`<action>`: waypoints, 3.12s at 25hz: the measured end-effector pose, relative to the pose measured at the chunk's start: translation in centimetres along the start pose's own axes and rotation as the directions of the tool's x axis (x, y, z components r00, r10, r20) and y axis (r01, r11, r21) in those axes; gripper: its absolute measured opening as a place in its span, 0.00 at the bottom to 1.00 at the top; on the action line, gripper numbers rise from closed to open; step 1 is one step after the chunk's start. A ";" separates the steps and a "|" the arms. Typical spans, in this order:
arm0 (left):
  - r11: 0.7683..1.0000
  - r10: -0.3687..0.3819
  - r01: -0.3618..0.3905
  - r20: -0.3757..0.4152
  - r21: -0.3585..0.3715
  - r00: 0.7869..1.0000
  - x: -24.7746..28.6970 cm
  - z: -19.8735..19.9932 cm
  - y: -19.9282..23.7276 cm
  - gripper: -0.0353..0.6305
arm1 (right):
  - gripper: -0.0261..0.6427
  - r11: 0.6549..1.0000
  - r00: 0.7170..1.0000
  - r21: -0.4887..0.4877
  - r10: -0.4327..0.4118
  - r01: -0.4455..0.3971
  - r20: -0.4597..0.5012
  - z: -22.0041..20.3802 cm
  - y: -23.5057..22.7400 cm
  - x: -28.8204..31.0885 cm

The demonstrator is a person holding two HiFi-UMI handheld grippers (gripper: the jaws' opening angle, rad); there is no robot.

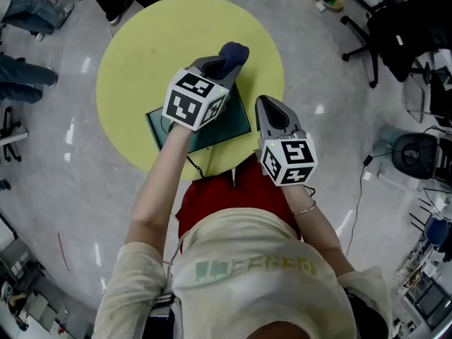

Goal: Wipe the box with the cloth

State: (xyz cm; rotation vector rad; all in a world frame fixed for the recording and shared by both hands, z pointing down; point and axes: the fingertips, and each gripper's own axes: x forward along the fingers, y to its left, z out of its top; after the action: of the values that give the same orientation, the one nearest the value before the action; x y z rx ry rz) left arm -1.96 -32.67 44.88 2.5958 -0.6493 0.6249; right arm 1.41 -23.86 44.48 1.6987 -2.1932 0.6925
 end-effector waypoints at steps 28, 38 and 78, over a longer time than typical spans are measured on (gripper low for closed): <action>0.993 0.116 -0.109 -0.189 0.049 0.975 -12.1 -9.3 2.8 0.15 | 0.10 0.970 0.977 -0.124 0.208 -0.211 -0.036 -1.3 11.6 1.8; 0.970 0.235 -0.242 -0.162 -0.022 0.958 -18.2 -12.5 5.4 0.15 | 0.10 0.938 0.954 -0.171 0.291 -0.300 -0.075 -2.8 16.0 1.4; 0.968 0.234 -0.241 -0.089 -0.073 0.968 -1.5 -4.6 -7.9 0.15 | 0.10 0.992 0.994 -0.054 0.110 -0.110 -0.013 -3.6 -3.0 -8.6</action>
State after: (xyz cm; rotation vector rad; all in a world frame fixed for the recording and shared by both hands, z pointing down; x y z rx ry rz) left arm -0.58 -23.56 45.89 2.4224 -0.9484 0.7539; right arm 6.35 -15.40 43.90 1.5545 -2.2914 0.6592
